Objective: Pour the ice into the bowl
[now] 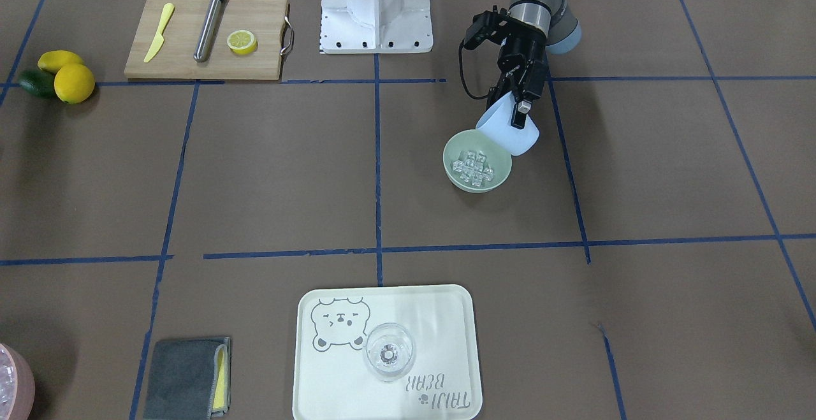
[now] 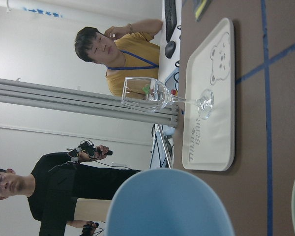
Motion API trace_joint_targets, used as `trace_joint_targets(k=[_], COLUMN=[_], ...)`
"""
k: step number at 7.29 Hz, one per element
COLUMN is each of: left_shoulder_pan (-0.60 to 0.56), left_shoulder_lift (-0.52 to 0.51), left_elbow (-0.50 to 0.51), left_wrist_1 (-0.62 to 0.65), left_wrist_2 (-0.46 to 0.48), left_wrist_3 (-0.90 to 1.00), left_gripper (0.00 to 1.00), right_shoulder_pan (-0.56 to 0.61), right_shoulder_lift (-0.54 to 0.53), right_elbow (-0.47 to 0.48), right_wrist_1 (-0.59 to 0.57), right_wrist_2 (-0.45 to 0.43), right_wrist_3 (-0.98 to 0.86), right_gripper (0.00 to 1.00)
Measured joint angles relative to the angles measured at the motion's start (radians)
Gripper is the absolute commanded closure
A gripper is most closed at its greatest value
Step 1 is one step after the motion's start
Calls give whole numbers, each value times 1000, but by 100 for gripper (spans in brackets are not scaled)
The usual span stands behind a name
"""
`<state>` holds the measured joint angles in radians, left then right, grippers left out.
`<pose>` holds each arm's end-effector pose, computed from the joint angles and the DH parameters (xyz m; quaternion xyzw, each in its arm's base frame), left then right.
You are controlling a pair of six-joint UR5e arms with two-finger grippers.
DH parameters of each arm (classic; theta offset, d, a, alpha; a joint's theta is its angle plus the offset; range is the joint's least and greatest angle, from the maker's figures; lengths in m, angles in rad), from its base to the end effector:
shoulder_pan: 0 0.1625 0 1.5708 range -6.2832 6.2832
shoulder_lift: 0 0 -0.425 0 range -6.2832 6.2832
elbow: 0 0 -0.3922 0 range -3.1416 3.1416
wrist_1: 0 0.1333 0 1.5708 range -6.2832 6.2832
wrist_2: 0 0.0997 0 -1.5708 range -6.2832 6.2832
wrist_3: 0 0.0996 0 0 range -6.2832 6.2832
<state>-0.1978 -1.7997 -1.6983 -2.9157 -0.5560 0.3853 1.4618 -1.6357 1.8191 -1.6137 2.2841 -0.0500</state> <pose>0.4505 -0.3125 0.3339 0.7304 0.0293 0.2110 0.6490 0.0169 -0.4720 0.5757 0.0555 -0.3501 -0.0987 0.9299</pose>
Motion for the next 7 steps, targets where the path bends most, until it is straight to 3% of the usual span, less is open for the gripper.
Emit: trace_joint_targets(k=[2, 5, 7], left_shoulder_pan=[-1, -6, -24], left_shoulder_lift=[-7, 3, 72], left_elbow=[-7, -10, -11], left_wrist_1=[-12, -12, -11], left_wrist_2=[-45, -97, -114], left_wrist_3=[-416, -877, -1000], left_gripper=[100, 100, 100], right_shoulder_pan=[3, 6, 6], right_shoulder_lift=[0, -1, -2], right_elbow=[4, 10, 13], right_wrist_1=[0, 0, 0], right_wrist_2=[0, 0, 0], right_wrist_3=[0, 0, -1], right_gripper=[0, 0, 0])
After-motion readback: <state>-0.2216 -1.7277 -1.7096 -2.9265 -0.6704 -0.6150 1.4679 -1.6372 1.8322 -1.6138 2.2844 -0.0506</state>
